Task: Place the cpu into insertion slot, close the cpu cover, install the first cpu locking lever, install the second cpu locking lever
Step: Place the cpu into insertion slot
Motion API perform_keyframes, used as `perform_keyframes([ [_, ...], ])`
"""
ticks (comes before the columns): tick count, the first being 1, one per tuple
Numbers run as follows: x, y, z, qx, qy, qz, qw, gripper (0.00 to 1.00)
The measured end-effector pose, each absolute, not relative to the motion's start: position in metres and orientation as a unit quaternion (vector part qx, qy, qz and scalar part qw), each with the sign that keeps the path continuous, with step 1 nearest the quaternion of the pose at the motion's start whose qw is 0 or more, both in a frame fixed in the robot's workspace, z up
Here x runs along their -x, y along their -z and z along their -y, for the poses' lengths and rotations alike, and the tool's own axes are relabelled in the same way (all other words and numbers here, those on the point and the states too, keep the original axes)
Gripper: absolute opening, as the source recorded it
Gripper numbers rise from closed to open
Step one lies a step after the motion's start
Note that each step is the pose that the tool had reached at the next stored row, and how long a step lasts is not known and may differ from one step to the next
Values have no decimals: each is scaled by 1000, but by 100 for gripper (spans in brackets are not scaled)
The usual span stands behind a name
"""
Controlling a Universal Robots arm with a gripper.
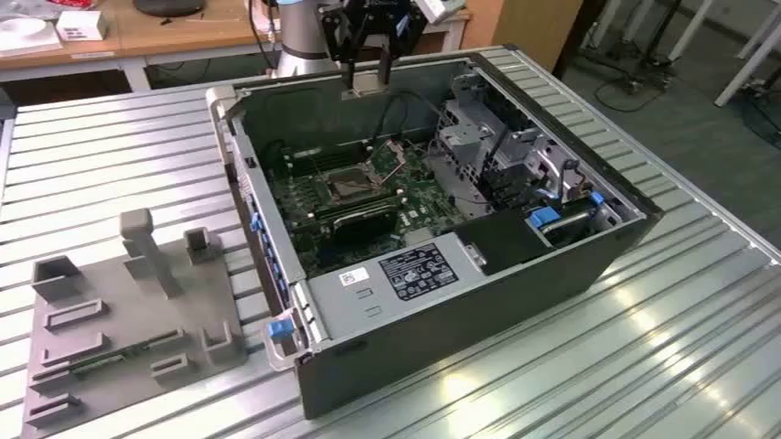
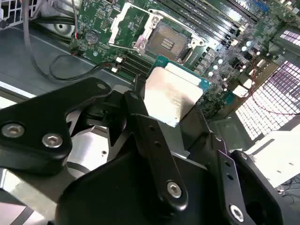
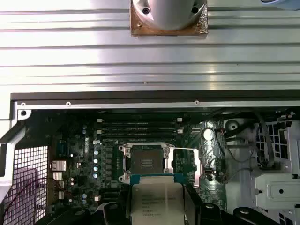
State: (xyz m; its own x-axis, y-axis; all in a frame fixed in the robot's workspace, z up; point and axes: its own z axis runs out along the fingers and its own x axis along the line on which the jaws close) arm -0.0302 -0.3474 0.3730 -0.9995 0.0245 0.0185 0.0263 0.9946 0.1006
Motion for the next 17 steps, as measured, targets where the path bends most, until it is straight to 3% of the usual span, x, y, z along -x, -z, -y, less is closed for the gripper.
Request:
perform_keyframes([
  [17, 30, -364, 347, 13, 51, 999, 8, 54],
])
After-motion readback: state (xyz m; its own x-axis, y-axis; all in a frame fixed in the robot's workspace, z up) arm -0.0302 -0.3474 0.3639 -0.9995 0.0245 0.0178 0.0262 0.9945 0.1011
